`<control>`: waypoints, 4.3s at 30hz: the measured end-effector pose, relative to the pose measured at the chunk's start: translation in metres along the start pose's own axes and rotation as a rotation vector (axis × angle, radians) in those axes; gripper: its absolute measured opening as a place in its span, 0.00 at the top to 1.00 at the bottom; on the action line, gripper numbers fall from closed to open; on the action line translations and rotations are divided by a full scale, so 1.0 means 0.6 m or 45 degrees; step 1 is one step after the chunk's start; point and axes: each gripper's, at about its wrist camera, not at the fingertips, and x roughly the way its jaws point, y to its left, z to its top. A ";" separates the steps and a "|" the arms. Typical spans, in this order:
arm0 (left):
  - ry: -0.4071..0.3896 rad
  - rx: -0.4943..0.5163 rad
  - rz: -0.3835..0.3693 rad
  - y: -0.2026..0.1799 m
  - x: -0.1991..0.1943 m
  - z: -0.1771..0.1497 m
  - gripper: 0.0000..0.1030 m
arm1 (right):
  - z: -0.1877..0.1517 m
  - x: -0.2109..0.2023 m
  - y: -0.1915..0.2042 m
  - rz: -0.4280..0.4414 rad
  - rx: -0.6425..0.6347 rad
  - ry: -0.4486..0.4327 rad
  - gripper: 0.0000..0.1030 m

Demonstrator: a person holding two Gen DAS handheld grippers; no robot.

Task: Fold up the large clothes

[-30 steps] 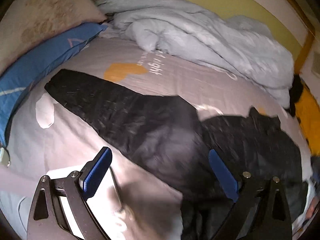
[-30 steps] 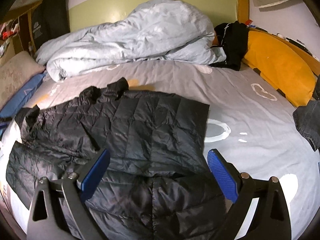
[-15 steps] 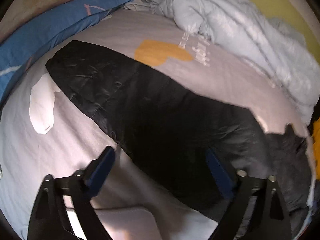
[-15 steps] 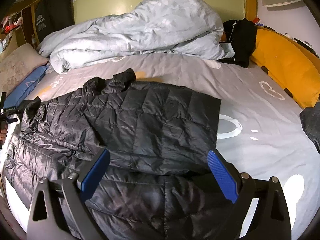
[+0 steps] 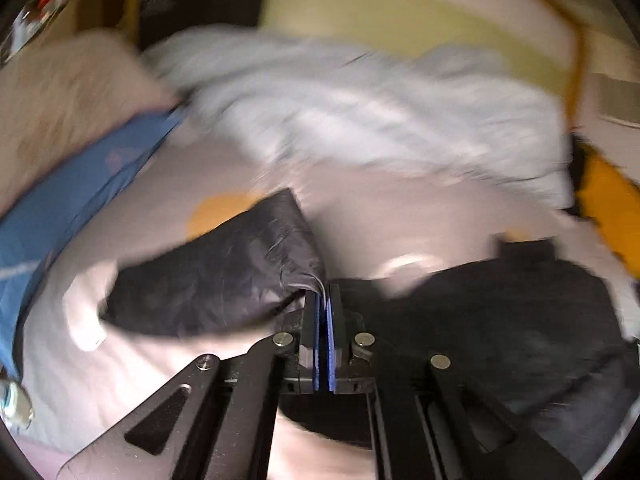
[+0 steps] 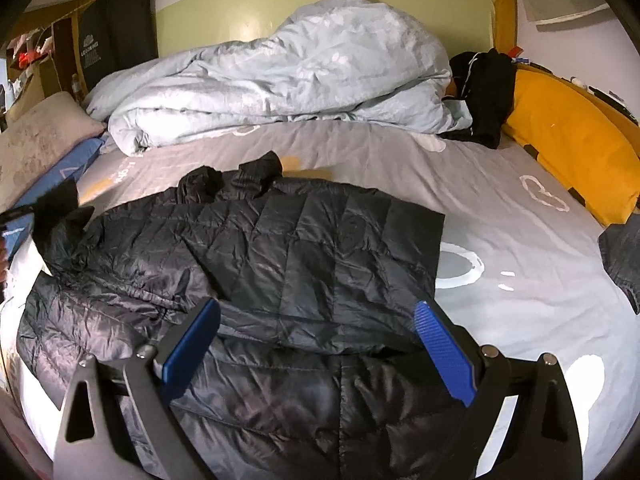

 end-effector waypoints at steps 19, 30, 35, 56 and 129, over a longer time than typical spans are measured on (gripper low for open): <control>0.220 0.208 -0.270 -0.408 0.057 -0.120 0.98 | 0.014 -0.048 -0.054 0.027 0.153 -0.068 0.05; 0.223 0.252 -0.212 -0.395 0.025 -0.141 0.45 | 0.021 -0.064 -0.063 0.058 0.182 -0.095 0.05; 0.094 0.209 -0.092 -0.350 -0.027 -0.115 0.22 | 0.020 -0.065 -0.062 0.057 0.189 -0.092 0.05; 0.487 -0.510 -0.217 -0.208 0.216 -0.050 0.82 | 0.030 -0.056 -0.068 0.063 0.200 -0.074 0.05; 0.338 -0.049 -0.291 -0.455 0.158 -0.063 0.93 | 0.040 -0.107 -0.169 0.073 0.469 -0.111 0.05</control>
